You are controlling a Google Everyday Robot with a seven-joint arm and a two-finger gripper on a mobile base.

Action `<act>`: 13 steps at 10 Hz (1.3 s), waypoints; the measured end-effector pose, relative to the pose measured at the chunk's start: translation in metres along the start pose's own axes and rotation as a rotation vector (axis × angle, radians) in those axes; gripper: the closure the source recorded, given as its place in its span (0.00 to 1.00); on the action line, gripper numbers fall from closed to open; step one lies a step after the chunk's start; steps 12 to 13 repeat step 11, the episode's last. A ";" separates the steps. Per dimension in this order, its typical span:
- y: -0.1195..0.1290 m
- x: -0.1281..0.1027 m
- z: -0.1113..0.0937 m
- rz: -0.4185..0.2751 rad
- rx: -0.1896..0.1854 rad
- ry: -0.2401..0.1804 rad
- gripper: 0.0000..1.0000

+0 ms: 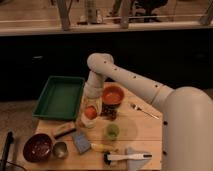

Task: Place apple in paper cup

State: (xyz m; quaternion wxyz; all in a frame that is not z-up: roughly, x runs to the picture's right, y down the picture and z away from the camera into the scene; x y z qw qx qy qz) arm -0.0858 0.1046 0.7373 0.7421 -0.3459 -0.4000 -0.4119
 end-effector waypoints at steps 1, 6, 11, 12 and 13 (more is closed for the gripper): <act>-0.002 0.000 0.000 0.000 0.002 -0.003 0.77; -0.008 -0.001 0.003 -0.019 -0.017 -0.026 0.28; -0.008 -0.001 0.003 -0.024 -0.021 -0.027 0.20; -0.008 -0.001 0.003 -0.024 -0.021 -0.027 0.20; -0.008 -0.001 0.003 -0.024 -0.021 -0.027 0.20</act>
